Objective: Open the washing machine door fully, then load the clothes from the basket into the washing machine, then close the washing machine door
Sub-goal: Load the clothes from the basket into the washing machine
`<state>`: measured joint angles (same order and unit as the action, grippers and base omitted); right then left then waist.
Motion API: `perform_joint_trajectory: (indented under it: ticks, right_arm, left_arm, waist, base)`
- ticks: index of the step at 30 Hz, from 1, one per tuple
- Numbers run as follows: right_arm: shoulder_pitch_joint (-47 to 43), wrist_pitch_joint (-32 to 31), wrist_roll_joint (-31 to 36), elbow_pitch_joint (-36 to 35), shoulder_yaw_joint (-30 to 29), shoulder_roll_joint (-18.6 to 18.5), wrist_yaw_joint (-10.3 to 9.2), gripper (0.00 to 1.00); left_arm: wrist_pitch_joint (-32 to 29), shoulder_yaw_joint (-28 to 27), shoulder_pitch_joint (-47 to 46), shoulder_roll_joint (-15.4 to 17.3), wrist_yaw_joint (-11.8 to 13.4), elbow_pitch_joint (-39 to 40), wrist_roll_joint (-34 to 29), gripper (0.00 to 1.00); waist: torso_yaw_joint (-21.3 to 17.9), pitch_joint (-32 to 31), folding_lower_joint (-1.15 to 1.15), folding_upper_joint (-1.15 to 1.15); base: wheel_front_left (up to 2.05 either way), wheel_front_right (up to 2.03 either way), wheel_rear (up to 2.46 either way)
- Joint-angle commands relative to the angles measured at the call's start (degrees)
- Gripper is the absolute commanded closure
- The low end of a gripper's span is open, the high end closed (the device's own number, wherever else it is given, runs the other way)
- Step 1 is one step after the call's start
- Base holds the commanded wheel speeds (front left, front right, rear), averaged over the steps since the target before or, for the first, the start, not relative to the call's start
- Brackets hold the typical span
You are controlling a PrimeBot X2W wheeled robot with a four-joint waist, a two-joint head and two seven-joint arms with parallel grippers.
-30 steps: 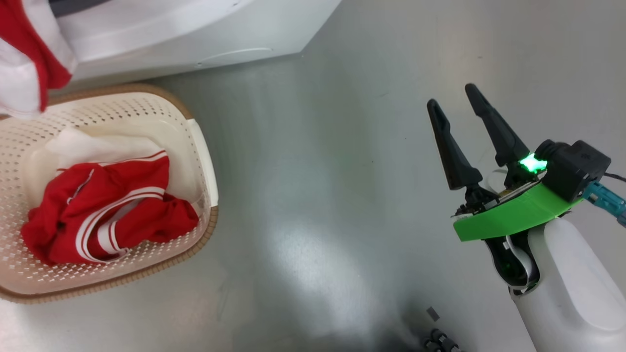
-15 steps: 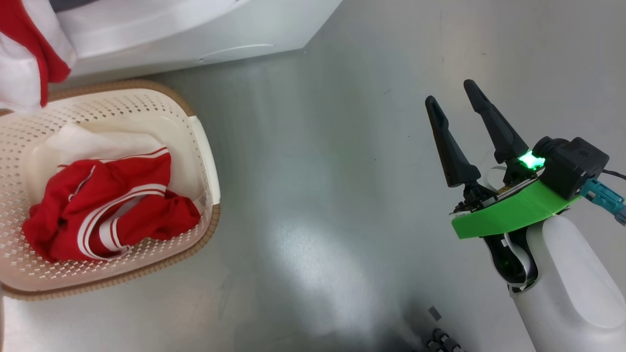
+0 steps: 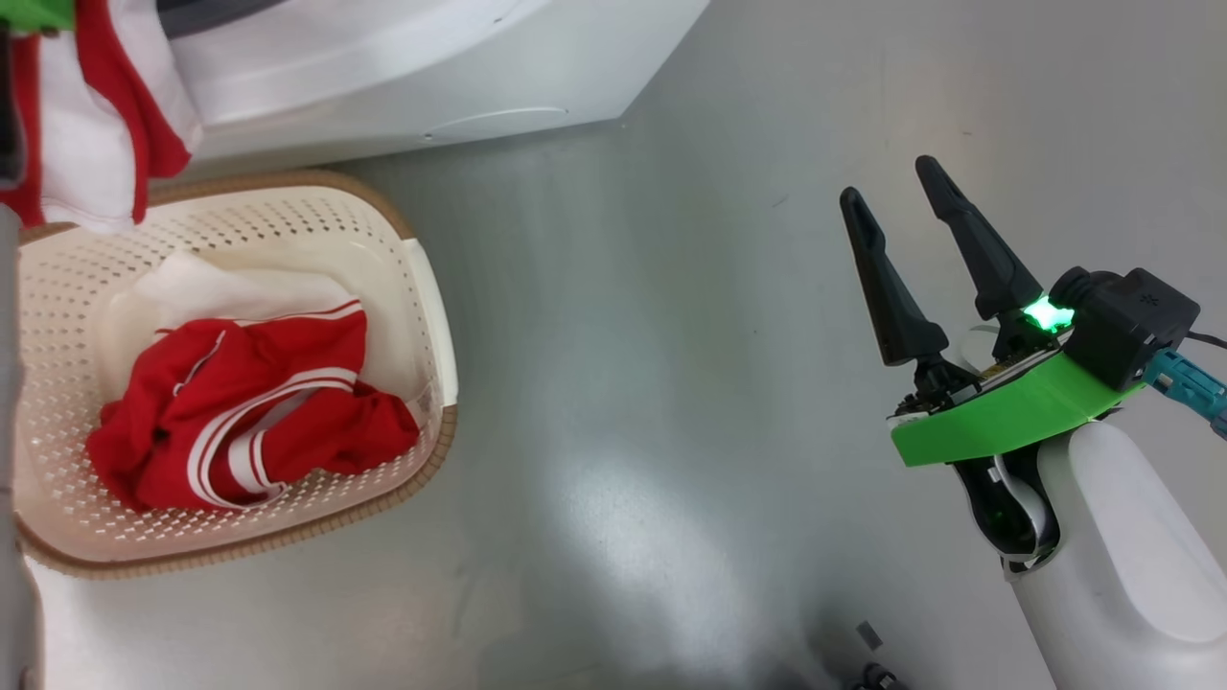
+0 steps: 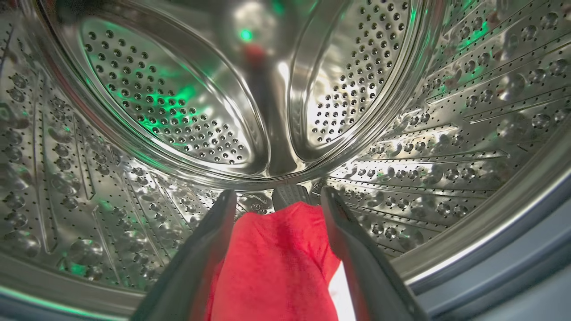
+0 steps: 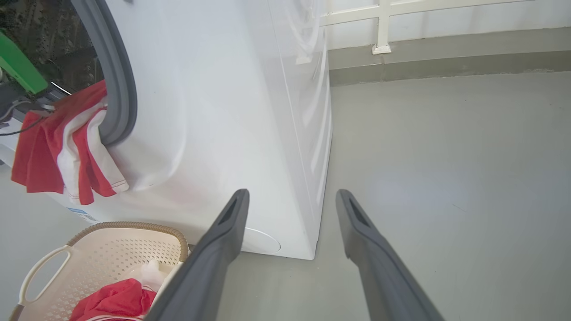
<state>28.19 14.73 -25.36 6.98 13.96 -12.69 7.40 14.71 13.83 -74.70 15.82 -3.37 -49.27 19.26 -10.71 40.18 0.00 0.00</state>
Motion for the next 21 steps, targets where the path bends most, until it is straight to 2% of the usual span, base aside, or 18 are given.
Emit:
perform_joint_trajectory:
  ticks: [1, 10, 21]
  right_arm:
    - [-1.35, 0.27, -0.03, -1.27, 0.5, -0.42, 0.09, 0.0]
    - [-1.89, 0.27, -0.08, -1.94, -0.72, -0.8, 0.09, 0.0]
    - [-2.66, 0.27, 0.27, -3.09, -1.73, -0.93, 0.09, 0.0]
  left_arm:
    - [0.29, -1.22, 1.89, 2.4, -0.44, 2.92, -0.68, 0.0]
    - [0.29, -4.01, 10.19, 2.53, -0.55, 12.32, -0.08, 0.0]
    - [0.29, -6.83, 25.58, 2.87, 0.61, 27.71, -0.31, 0.0]
  waist:
    - [0.54, -0.47, 0.0, 0.0]
    - [1.74, -1.2, 0.0, 0.0]
    - [2.68, -2.07, 0.0, 0.0]
  base:
    - [0.0, 0.0, 0.0]
    - [0.0, 0.0, 0.0]
    - [0.0, 0.0, 0.0]
